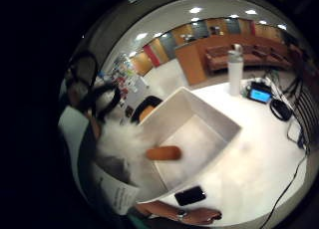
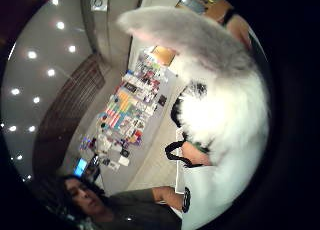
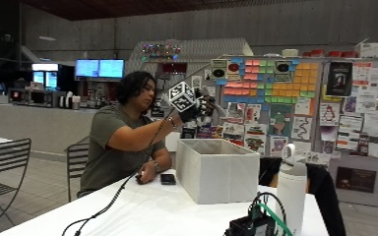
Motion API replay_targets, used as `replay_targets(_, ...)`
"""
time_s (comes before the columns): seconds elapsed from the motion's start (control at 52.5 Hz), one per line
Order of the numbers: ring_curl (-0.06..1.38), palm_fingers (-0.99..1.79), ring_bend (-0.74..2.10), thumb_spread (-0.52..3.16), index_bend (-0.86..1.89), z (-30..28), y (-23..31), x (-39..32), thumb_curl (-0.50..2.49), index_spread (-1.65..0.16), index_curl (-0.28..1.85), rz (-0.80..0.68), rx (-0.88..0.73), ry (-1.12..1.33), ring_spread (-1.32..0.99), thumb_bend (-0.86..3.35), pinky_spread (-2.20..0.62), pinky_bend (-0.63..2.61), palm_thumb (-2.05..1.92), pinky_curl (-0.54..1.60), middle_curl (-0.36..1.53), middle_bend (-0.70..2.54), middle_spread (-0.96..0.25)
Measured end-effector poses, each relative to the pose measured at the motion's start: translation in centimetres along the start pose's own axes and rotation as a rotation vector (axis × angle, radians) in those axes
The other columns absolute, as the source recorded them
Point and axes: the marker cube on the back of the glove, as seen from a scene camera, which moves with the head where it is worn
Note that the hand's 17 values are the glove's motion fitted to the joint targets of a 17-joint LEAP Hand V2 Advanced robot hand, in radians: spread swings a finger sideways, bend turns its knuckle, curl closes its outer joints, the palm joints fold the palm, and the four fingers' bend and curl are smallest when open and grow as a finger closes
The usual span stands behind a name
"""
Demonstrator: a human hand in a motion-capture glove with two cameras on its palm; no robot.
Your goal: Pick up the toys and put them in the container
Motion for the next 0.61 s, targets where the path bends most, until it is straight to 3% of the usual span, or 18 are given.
replay_targets(0.076,0.55,0.77,1.33,0.60,0.16,2.1,-0.2,0.9,0.85,-0.37,0.38,0.043,-0.121,0.022,-0.36,-0.01,-0.41,1.10,0.68,0.50,0.77,0.86,-0.39)
replay_targets(0.152,0.51,-0.03,1.11,0.87,0.24,3.6,0.1,1.6,0.77,-0.37,0.44,0.069,-0.206,0.010,-0.33,-0.09,-0.26,0.83,0.46,0.47,0.72,0.72,-0.33)
replay_targets(0.209,0.44,-0.24,0.90,0.96,0.21,3.4,0.6,1.8,0.67,-0.36,0.42,0.021,-0.157,-0.015,-0.28,-0.16,-0.19,0.82,0.22,0.43,0.66,0.60,-0.27)
replay_targets(0.324,0.32,0.00,0.70,0.98,0.32,0.7,2.7,2.0,0.55,-0.38,0.42,-0.035,-0.070,-0.024,-0.25,-0.10,-0.10,0.71,-0.05,0.34,0.59,0.50,-0.21)
replay_targets(0.609,0.28,0.24,0.68,1.15,0.42,-6.2,13.3,2.2,0.40,-0.39,0.46,-0.089,-0.266,0.119,-0.24,-0.06,-0.01,0.60,-0.07,0.29,0.55,0.51,-0.17)
